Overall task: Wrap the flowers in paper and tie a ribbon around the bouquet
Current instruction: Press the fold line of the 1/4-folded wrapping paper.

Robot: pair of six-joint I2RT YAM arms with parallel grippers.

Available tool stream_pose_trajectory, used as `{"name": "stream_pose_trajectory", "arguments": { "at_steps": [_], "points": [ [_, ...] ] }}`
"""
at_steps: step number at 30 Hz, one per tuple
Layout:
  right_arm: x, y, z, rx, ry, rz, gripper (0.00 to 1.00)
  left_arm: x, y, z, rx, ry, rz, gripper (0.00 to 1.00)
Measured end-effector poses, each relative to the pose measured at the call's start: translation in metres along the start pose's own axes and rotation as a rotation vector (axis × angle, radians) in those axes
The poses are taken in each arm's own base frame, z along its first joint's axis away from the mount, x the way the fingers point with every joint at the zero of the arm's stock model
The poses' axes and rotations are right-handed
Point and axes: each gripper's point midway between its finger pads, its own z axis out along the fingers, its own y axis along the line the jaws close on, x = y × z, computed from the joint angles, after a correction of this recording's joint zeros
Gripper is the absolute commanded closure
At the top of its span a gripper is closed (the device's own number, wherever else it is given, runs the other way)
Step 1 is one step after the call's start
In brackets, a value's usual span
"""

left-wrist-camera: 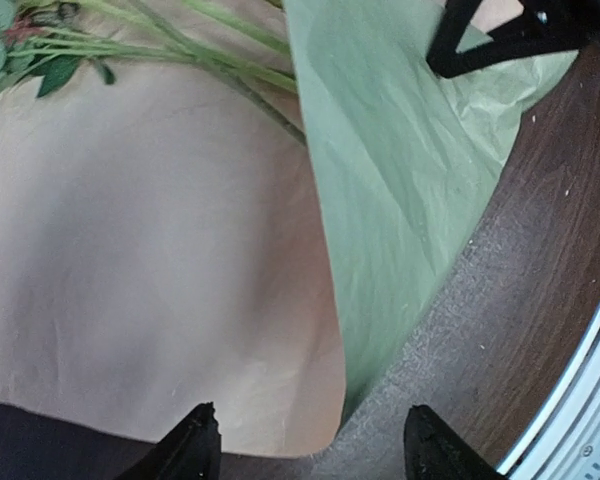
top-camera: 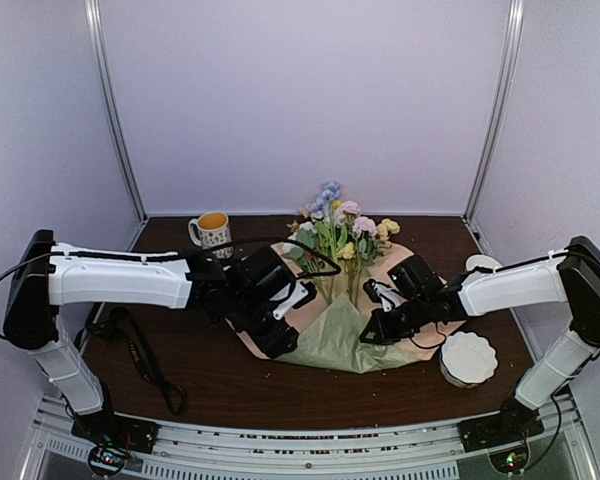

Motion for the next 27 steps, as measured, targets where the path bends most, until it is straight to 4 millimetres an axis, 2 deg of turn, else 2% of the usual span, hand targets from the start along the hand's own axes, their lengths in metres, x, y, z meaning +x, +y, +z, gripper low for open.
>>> {"name": "stream_pose_trajectory", "arguments": {
  "at_steps": [3,8,13,16,19,23,27],
  "points": [
    [0.0,0.005,-0.002,-0.021,0.002,0.005,1.0,0.006,-0.009,0.023,0.055,0.002,0.063,0.27],
    [0.004,0.009,-0.005,-0.042,0.022,0.013,1.0,0.01,-0.013,0.037,0.134,-0.029,0.119,0.27],
    [0.01,0.01,-0.006,-0.052,0.048,0.021,1.0,0.008,-0.005,0.053,0.214,-0.042,0.122,0.36],
    [0.011,0.01,-0.006,-0.05,0.053,0.025,1.0,0.021,-0.012,0.062,0.276,-0.023,0.132,0.4],
    [0.012,0.009,-0.006,-0.043,0.063,0.029,1.0,0.042,-0.022,0.07,0.335,0.023,0.132,0.44],
    [0.011,0.011,-0.009,-0.035,0.078,0.027,1.0,0.044,-0.03,0.072,0.382,-0.003,0.132,0.61],
    [0.012,0.013,-0.013,-0.032,0.091,0.011,1.0,0.047,-0.034,0.073,0.413,-0.016,0.118,0.91]
  ]
}}
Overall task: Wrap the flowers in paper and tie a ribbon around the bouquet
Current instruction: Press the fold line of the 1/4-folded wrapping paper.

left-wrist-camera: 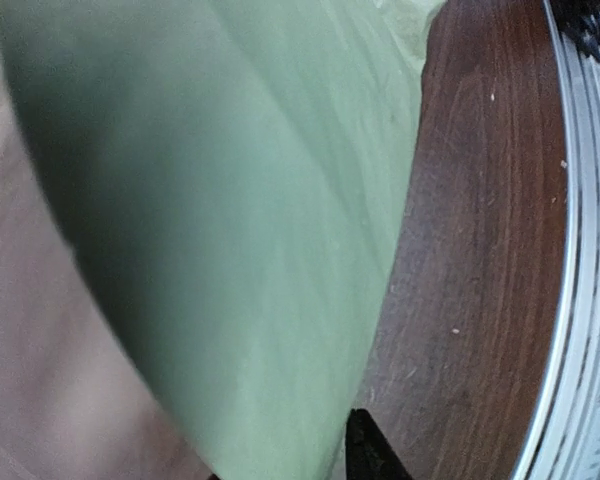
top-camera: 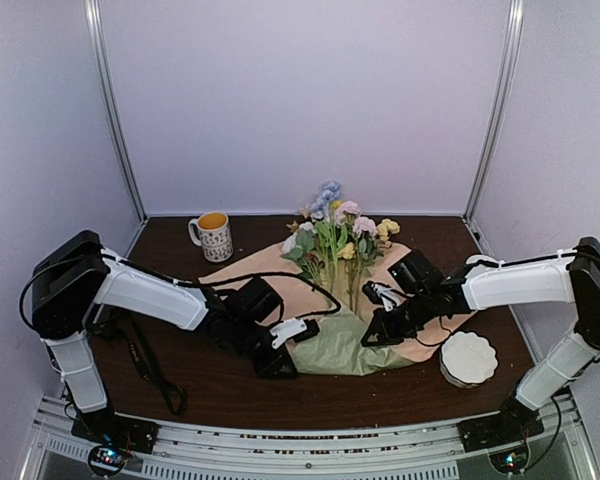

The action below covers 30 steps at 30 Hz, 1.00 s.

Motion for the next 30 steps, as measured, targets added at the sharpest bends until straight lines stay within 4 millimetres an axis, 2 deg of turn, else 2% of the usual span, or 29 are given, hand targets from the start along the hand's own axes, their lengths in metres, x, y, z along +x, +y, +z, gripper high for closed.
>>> {"name": "stream_pose_trajectory", "arguments": {
  "at_steps": [1,2,7,14,17,18,19,20,21,25,27,30],
  "points": [
    [0.001,0.0,-0.001,0.001,0.003,-0.002,1.0,0.002,-0.002,0.001,0.011,-0.004,-0.003,0.98],
    [0.001,0.0,-0.002,0.003,0.006,-0.002,1.0,0.004,-0.003,0.002,0.02,-0.006,-0.004,1.0],
    [0.004,0.004,-0.002,-0.014,0.017,-0.008,1.0,0.011,-0.009,0.002,0.062,-0.022,-0.01,1.0],
    [0.019,0.036,0.003,-0.096,0.054,-0.064,1.0,0.041,-0.024,-0.018,0.087,-0.009,-0.038,1.0],
    [0.02,0.048,0.004,-0.136,0.056,-0.06,1.0,0.045,-0.03,-0.029,0.09,-0.011,-0.038,1.0],
    [0.019,0.049,0.004,-0.144,0.056,-0.055,1.0,0.045,-0.031,-0.031,0.088,-0.012,-0.037,0.94],
    [0.019,0.05,0.004,-0.148,0.057,-0.05,1.0,0.045,-0.03,-0.032,0.085,-0.011,-0.037,0.74],
    [0.019,0.049,0.006,-0.146,0.06,-0.047,1.0,0.046,-0.029,-0.033,0.08,-0.008,-0.04,0.62],
    [0.02,0.048,0.008,-0.142,0.066,-0.044,1.0,0.048,-0.028,-0.033,0.072,0.003,-0.044,0.58],
    [0.017,0.037,0.02,-0.096,0.084,-0.018,1.0,0.058,-0.014,-0.035,-0.006,0.1,-0.088,0.47],
    [0.016,0.034,0.023,-0.084,0.085,-0.006,1.0,0.049,-0.007,-0.043,-0.059,0.112,-0.091,0.41],
    [0.015,0.03,0.024,-0.065,0.082,0.015,1.0,0.025,-0.006,-0.065,-0.118,0.056,-0.071,0.4]
  ]
}}
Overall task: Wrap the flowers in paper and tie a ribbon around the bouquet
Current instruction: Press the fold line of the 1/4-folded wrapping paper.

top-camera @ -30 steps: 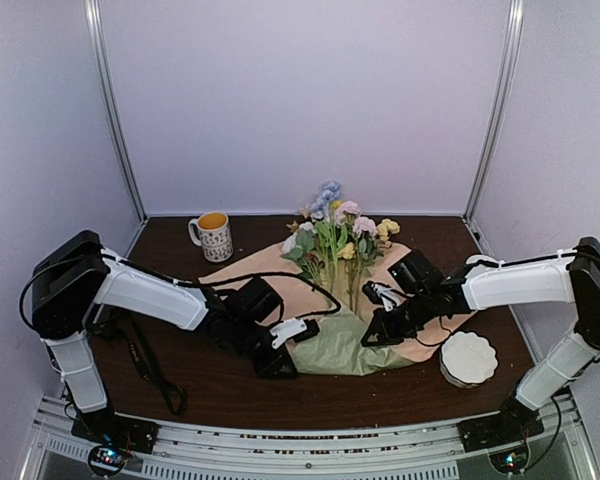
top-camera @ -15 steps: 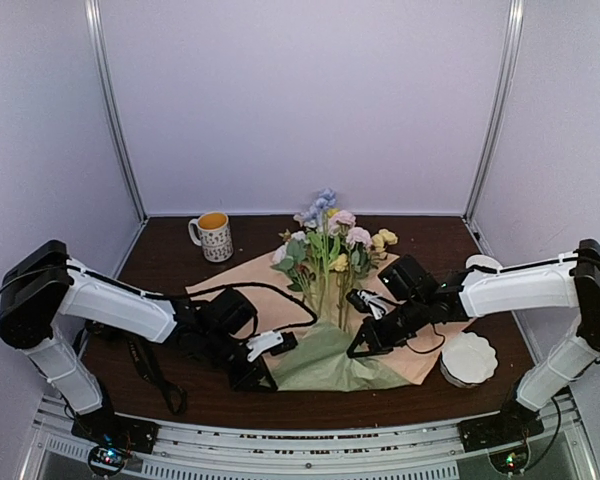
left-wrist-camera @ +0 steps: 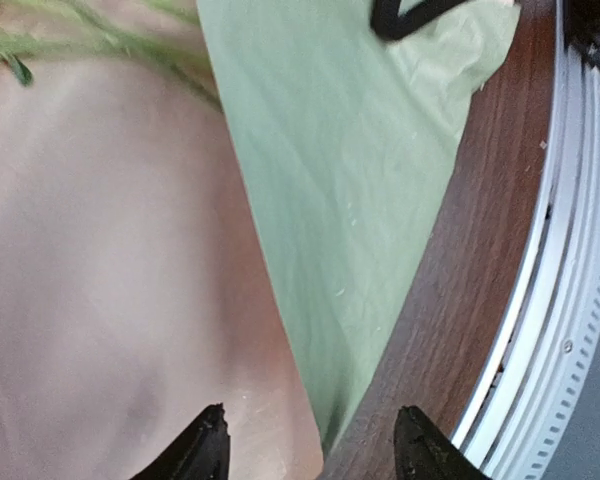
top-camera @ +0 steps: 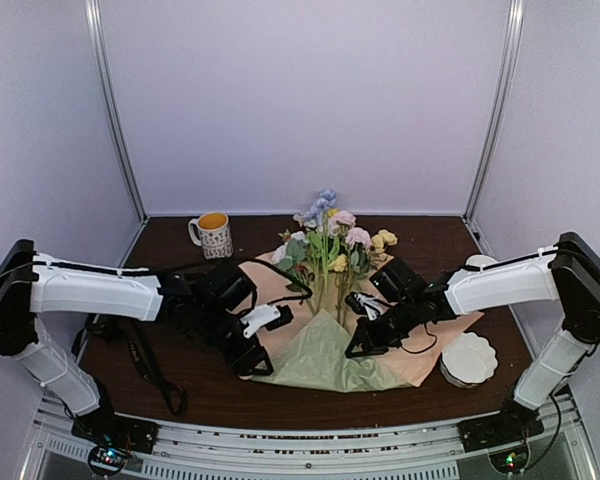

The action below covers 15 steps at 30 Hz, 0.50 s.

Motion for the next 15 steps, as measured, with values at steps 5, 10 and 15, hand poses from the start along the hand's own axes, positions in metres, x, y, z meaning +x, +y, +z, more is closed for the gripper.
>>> {"name": "stream_pose_trajectory", "arguments": {
  "at_steps": [5,10,15],
  "points": [
    [-0.006,-0.011,0.001,0.033,-0.014,0.049,1.0,-0.041,-0.011,-0.033,-0.04,-0.122,0.046,0.49],
    [-0.011,-0.019,0.0,0.073,-0.039,0.082,1.0,-0.043,-0.018,0.003,-0.035,-0.048,0.06,0.56],
    [-0.012,-0.017,0.0,0.066,-0.045,0.083,1.0,-0.022,-0.012,0.037,-0.073,0.057,0.063,0.6]
  ]
}}
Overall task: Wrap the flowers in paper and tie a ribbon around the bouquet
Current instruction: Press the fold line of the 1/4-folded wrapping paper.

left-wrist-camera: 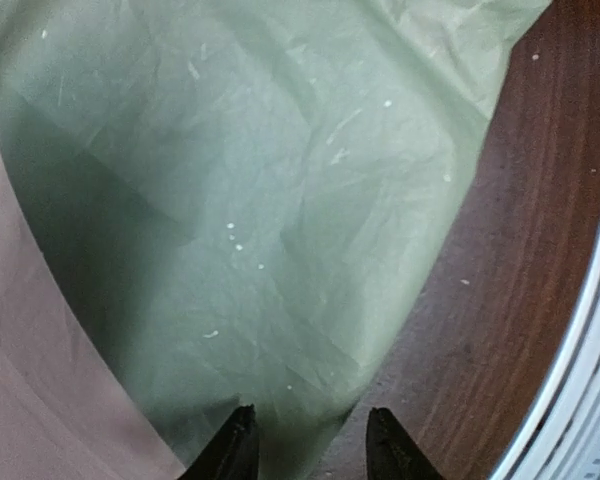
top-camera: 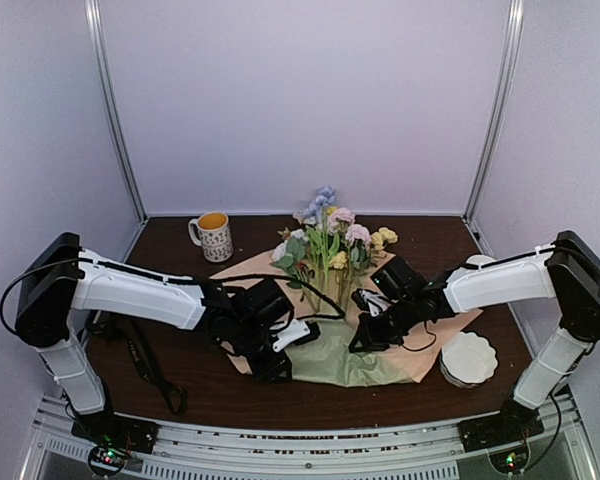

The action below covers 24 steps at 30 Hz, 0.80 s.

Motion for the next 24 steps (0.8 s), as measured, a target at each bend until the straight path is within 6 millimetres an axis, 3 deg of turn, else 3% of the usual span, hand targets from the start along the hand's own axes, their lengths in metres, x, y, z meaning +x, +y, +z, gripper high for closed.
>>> {"name": "stream_pose_trajectory", "arguments": {
  "at_steps": [4,9,14,19,21,24],
  "points": [
    [-0.001,0.002,-0.001,0.001,0.002,-0.007,0.98,0.014,0.012,0.014,-0.056,0.059,-0.009,0.64],
    [-0.006,0.003,-0.009,0.038,0.012,-0.056,0.71,0.019,0.016,0.02,-0.074,0.053,-0.033,0.71],
    [-0.02,0.008,-0.04,0.115,-0.036,-0.149,0.66,0.019,0.018,0.02,-0.079,0.012,-0.065,0.72],
    [-0.017,0.024,-0.072,0.102,-0.125,-0.203,0.8,0.019,0.018,0.02,-0.076,-0.015,-0.091,0.72],
    [-0.002,0.038,-0.066,0.034,-0.116,-0.223,0.89,0.019,0.018,0.02,-0.074,-0.024,-0.102,0.72],
    [0.03,0.056,-0.033,-0.071,-0.012,-0.232,0.95,0.019,0.018,0.02,-0.073,-0.04,-0.115,0.73]
  ]
}}
